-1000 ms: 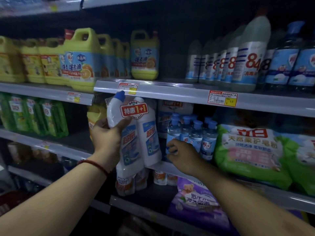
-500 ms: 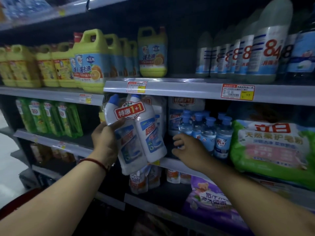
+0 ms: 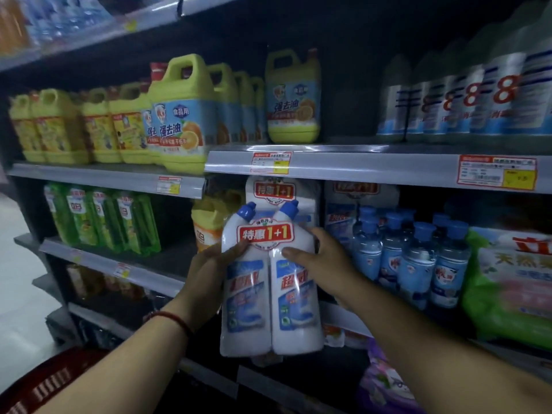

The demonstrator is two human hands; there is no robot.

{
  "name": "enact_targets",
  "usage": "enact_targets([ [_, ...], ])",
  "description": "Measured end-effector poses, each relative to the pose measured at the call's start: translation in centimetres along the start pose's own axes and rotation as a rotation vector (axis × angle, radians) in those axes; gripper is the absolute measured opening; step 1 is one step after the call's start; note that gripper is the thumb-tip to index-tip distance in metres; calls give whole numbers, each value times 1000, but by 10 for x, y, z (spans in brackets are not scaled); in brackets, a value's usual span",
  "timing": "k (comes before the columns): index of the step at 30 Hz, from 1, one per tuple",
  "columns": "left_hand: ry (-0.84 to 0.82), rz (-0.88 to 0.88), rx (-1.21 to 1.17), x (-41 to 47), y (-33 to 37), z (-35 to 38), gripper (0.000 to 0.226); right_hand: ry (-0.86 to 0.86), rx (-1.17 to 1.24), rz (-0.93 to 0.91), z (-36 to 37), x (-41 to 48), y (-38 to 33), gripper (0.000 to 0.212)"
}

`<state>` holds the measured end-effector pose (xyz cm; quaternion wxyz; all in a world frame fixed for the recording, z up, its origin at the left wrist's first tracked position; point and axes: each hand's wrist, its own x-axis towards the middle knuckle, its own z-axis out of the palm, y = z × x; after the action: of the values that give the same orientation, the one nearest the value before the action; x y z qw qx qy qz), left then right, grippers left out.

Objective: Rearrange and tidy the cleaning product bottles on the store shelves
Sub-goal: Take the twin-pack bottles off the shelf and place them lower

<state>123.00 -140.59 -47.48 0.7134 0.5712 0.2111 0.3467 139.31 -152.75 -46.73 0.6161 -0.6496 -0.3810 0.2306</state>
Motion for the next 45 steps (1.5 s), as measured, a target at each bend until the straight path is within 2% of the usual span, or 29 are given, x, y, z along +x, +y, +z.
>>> enact_targets([
  [2,-57,22,23,17,10,-1,39,72,29,-39,-2,6,-9,41],
  [5,-140,34,117,41,26,3,47,169,25,-103,-5,21,-26,46],
  [12,-289,233,278,87,47,16,37,301,81,-178,-18,46,-42,52],
  [16,-313,251,305,96,35,8,37,340,46,-267,-16,46,-27,51],
  [21,-247,330,336,92,21,-3,36,312,-98,-361,-2,43,-12,48],
  [23,-223,340,330,93,11,-4,44,250,-116,-348,-2,42,-4,57],
  [25,-189,321,420,92,-8,-8,59,195,-200,-270,-4,38,17,67],
  [29,-123,346,700,89,-57,-24,60,138,-499,-162,-4,23,67,53],
  [31,-77,338,769,89,-71,-29,57,159,-529,-168,-5,25,75,53],
  [42,-27,390,768,80,-84,-28,47,173,-610,-197,-7,27,78,53],
  [45,38,329,929,76,-80,-26,47,150,-614,-181,-6,23,71,48],
])
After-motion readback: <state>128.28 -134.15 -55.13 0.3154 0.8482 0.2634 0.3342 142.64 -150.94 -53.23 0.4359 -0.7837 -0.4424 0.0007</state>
